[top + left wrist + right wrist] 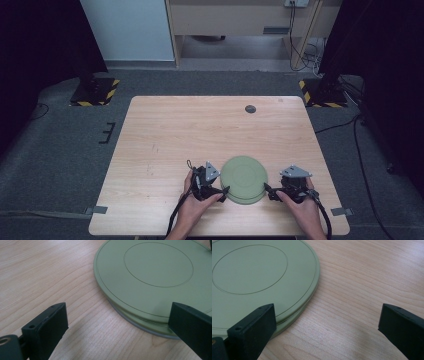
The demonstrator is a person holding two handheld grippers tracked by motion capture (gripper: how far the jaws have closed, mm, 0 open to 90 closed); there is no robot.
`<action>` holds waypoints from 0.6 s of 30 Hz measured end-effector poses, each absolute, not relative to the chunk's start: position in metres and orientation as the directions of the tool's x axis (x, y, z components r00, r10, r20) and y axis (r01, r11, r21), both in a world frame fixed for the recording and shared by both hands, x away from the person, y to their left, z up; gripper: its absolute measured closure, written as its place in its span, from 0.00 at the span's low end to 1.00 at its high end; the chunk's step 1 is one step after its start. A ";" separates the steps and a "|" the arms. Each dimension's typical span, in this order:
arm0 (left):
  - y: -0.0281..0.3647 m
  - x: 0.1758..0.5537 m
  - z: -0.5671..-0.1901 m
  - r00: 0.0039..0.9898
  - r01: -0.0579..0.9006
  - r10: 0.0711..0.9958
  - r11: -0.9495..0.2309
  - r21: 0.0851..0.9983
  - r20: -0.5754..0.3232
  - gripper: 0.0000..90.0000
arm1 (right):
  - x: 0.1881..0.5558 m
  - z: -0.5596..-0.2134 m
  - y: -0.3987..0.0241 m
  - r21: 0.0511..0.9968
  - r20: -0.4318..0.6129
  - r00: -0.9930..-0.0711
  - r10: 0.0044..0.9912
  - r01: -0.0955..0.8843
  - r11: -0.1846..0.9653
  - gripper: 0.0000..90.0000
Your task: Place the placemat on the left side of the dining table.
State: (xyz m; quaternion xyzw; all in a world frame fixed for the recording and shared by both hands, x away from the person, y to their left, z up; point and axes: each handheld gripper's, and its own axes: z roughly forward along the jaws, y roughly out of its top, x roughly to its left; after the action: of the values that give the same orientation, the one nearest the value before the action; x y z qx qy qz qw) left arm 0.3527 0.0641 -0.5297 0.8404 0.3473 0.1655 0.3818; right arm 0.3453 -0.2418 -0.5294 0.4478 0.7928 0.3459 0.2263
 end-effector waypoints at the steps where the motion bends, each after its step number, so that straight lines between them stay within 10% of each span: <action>1: 0.064 0.353 -0.530 0.705 0.456 0.709 -0.468 0.757 0.014 0.02 | 0.345 -0.529 -0.242 0.751 -0.043 -0.498 0.866 0.556 0.357 0.04; 18: 0.063 0.356 -0.530 0.690 0.457 0.724 -0.462 0.760 0.025 0.03 | 0.345 -0.530 -0.239 0.753 -0.053 -0.497 0.866 0.549 0.361 0.03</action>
State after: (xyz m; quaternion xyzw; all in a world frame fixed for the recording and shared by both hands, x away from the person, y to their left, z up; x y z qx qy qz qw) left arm 0.3556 0.0634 -0.5296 0.8367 0.3528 0.1754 0.3804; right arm 0.3454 -0.2391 -0.5301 0.4465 0.7927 0.3463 0.2288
